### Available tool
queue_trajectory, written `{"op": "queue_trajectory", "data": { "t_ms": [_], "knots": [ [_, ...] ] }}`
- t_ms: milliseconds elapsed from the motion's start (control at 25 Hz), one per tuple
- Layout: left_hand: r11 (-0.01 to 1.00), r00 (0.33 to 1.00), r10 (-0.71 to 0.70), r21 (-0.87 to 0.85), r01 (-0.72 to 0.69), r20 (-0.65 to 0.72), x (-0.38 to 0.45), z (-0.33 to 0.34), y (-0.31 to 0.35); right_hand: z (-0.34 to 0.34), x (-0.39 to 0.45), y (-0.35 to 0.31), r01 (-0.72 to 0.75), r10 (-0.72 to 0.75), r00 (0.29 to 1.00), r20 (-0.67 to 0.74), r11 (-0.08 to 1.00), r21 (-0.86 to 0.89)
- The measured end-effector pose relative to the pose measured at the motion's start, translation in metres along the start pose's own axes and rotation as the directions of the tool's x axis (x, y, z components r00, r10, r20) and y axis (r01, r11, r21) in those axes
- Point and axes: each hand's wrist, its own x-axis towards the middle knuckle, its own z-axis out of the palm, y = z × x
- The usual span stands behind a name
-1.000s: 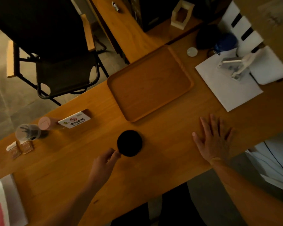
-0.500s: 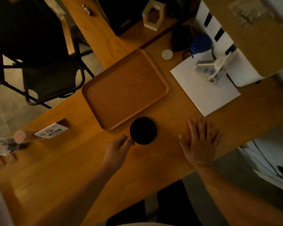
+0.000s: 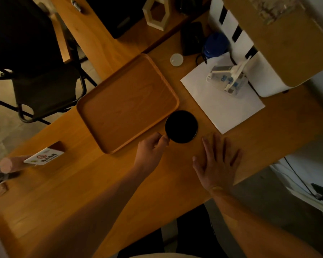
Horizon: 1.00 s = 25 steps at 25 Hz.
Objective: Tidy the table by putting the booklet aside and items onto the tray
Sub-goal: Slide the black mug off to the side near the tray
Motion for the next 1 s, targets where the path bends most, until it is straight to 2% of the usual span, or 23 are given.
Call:
{"op": "queue_trajectory", "data": {
  "t_ms": [200, 840, 1000],
  "knots": [
    [0.999, 0.999, 0.023, 0.027, -0.021, -0.049, 0.013, 0.008, 0.009, 0.002, 0.001, 0.001, -0.003, 0.003, 1.000, -0.007, 1.000, -0.001],
    [0.995, 0.994, 0.090, 0.040, -0.087, -0.063, 0.020, 0.015, 0.005, 0.003, 0.000, 0.000, 0.000, 0.000, 1.000, 0.002, 0.999, -0.038],
    [0.999, 0.996, 0.036, 0.006, -0.035, -0.081, 0.006, 0.012, -0.001, -0.002, 0.001, -0.001, -0.003, 0.006, 0.999, 0.044, 0.998, -0.068]
  ]
}}
